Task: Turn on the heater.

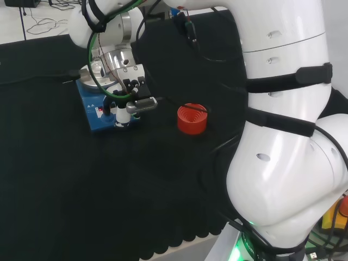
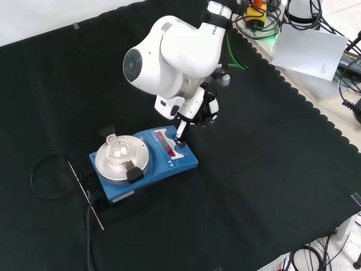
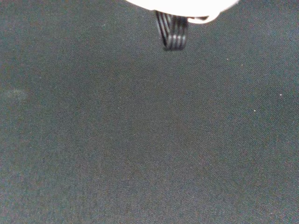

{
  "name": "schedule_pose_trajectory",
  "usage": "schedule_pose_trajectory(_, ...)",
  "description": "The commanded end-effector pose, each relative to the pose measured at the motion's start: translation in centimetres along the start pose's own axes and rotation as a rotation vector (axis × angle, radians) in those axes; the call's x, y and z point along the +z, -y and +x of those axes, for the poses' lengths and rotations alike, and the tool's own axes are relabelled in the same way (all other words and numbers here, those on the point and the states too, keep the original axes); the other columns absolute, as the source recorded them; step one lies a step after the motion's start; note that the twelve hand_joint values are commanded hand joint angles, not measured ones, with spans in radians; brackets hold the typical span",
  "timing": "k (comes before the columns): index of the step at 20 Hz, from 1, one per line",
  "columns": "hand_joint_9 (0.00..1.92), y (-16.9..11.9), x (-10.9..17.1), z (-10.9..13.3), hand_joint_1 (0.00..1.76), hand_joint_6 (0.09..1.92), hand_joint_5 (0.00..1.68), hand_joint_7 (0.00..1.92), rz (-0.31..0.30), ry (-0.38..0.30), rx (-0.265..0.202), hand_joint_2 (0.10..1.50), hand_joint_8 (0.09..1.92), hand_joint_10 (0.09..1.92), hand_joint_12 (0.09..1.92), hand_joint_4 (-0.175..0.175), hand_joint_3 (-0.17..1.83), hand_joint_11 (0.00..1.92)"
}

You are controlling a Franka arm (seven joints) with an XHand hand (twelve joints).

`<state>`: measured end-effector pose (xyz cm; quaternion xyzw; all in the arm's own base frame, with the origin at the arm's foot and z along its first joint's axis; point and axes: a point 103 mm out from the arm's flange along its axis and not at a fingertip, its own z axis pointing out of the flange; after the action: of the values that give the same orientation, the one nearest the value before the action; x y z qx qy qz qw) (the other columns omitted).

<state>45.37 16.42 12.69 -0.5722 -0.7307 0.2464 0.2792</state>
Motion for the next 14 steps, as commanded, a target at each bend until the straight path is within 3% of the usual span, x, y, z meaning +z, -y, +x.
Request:
schedule_pose_trajectory(1,1.63,0.1,0.1,-0.1,1.42,0.54,0.23,1.59,-0.001,-0.002,-0.001,0.68,1.64,1.50,1.32,-0.078,1.04,1.22)
schedule_pose_trajectory(14,1.63,2.2,-2.1,-0.2,1.41,0.55,0.23,1.59,-0.049,-0.008,0.002,0.68,1.64,1.49,1.31,-0.080,1.05,1.22)
